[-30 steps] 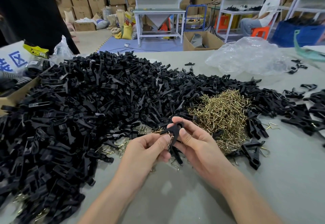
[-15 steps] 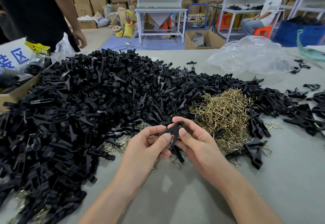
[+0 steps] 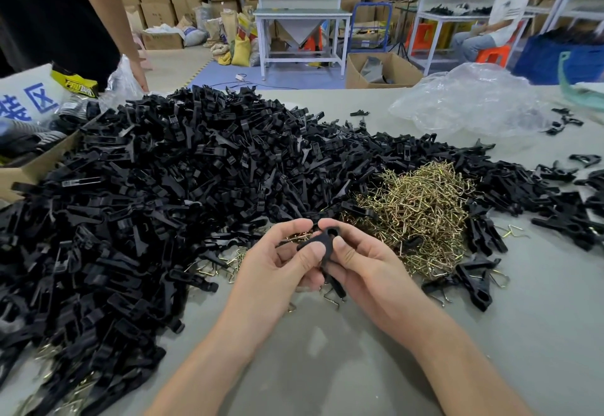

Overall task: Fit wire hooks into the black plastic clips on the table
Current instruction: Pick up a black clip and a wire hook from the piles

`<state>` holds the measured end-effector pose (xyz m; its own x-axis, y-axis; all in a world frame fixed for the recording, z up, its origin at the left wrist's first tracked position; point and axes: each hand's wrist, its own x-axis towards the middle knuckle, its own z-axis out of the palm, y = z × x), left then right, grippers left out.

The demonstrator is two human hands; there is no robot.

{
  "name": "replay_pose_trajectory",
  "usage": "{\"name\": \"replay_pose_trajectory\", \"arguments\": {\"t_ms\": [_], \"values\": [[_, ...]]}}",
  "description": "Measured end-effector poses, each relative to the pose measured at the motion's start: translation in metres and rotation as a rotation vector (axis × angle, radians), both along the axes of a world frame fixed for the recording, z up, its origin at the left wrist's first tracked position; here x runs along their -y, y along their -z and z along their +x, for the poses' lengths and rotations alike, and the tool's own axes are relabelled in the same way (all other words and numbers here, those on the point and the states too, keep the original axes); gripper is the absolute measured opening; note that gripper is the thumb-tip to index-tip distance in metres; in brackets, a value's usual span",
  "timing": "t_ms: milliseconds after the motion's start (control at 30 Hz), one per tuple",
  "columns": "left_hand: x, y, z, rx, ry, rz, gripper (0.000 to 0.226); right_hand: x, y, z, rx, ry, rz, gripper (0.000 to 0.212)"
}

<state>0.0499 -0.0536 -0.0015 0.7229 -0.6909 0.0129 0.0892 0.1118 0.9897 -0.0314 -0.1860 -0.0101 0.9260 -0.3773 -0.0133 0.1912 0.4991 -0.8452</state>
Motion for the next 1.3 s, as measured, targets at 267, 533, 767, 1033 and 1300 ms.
{"name": "replay_pose_trajectory", "arguments": {"t_ms": [267, 533, 767, 1033, 1300], "values": [[0.012, 0.001, -0.019, 0.105, -0.011, -0.068, 0.036, -0.011, 0.0, 0.003, -0.002, 0.099, 0.178, 0.027], [0.026, 0.008, -0.032, 0.296, -0.043, 0.058, 0.056, -0.03, -0.002, 0.007, -0.055, 0.285, 0.287, 0.06], [0.03, 0.018, -0.034, 0.334, -0.094, 0.076, 0.064, -0.037, 0.0, 0.007, -0.04, 0.344, 0.408, 0.046], [0.033, 0.022, -0.036, 0.303, -0.092, 0.07, 0.056, -0.042, 0.002, 0.009, -0.009, 0.386, 0.44, 0.019], [0.026, 0.012, -0.019, 0.055, -0.132, -0.102, 0.025, -0.037, 0.005, 0.014, 0.054, 0.27, 0.143, 0.017]]}}
